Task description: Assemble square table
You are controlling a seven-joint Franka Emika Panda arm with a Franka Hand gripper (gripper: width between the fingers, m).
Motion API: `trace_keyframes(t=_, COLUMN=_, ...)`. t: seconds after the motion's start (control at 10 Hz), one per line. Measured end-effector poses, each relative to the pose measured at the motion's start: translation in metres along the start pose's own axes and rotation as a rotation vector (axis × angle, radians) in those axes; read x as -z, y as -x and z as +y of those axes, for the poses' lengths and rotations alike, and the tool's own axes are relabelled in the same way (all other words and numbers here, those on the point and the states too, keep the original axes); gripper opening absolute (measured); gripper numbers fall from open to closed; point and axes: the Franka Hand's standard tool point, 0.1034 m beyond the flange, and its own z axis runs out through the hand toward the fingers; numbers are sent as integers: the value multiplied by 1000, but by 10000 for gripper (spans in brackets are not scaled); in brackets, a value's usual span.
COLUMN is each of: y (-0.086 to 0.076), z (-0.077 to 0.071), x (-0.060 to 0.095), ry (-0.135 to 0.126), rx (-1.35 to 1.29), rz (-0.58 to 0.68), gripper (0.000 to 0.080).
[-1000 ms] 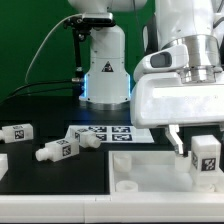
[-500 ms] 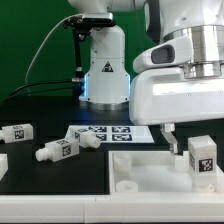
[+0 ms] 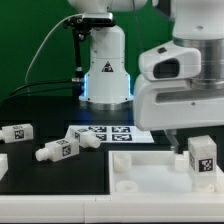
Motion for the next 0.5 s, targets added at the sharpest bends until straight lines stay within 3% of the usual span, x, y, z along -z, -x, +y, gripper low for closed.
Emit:
trace_keyframes(t=0.1, y=2, z=-2, x=-3, ry=-8, rx=-33, rz=7, gripper=649)
trace_keyframes(t=0.3, y=1, z=-1, x=-3, ry=-6, rx=-48, rz=6, gripper=397)
trace_keyframes(t=0.4, y=2, z=3, x=-3, ry=3, rx=-117, rz=2, gripper=397)
trace_keyframes(t=0.5, y=2, z=4, x=-4, ry=2, rx=-192, rz=2, gripper=291)
